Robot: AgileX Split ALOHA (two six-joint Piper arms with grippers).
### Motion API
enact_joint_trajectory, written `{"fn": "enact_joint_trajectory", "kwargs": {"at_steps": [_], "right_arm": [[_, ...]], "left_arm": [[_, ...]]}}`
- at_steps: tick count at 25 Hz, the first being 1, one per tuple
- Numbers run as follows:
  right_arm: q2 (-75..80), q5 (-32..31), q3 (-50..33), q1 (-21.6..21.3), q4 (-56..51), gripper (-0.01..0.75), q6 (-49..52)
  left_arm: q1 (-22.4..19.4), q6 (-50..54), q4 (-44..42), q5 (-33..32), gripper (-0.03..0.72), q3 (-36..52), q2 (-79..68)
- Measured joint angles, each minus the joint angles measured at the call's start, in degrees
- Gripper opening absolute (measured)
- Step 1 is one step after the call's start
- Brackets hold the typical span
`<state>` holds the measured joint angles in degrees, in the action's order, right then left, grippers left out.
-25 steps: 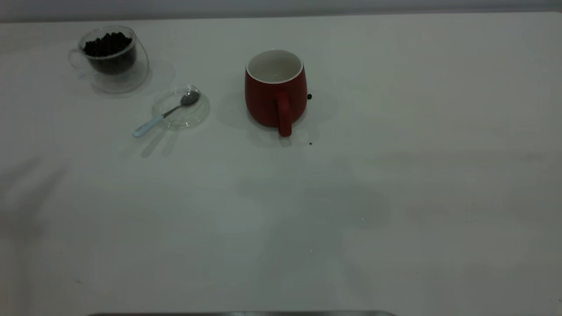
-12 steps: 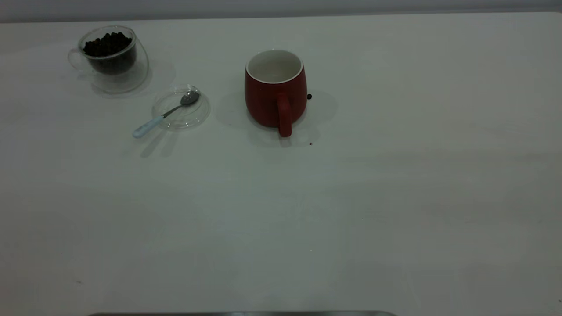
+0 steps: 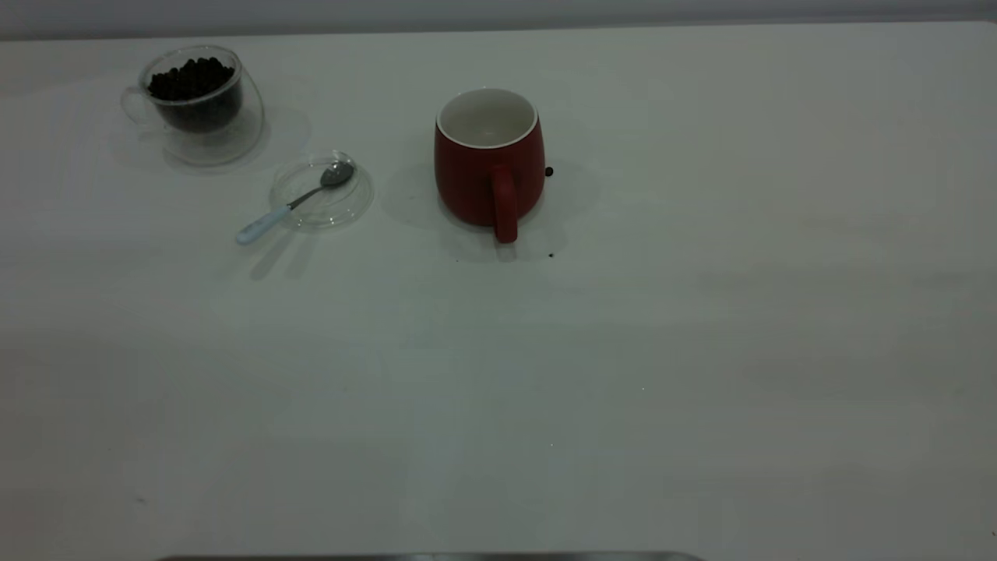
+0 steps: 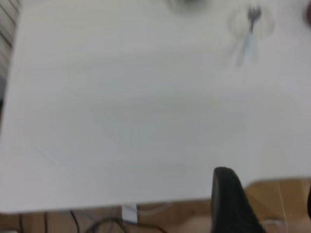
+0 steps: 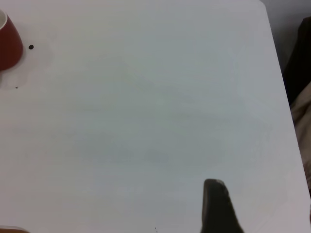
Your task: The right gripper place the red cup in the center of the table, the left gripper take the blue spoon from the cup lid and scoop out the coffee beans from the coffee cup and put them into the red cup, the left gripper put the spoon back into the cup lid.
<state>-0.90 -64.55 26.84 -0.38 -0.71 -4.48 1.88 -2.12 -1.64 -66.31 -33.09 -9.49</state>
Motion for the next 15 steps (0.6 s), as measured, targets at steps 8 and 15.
{"fn": "enact_joint_trajectory", "kwargs": {"at_steps": [8, 15], "right_arm": [[0.0, 0.0, 0.0, 0.0, 0.0, 0.479, 0.0], [0.0, 0.0, 0.0, 0.0, 0.0, 0.479, 0.0]], "left_arm": [[0.05, 1.41, 0.72, 1.04, 0.437, 5.28, 8.59], [-3.11, 1.45, 0.72, 0.98, 0.437, 5.28, 10.56]]}}
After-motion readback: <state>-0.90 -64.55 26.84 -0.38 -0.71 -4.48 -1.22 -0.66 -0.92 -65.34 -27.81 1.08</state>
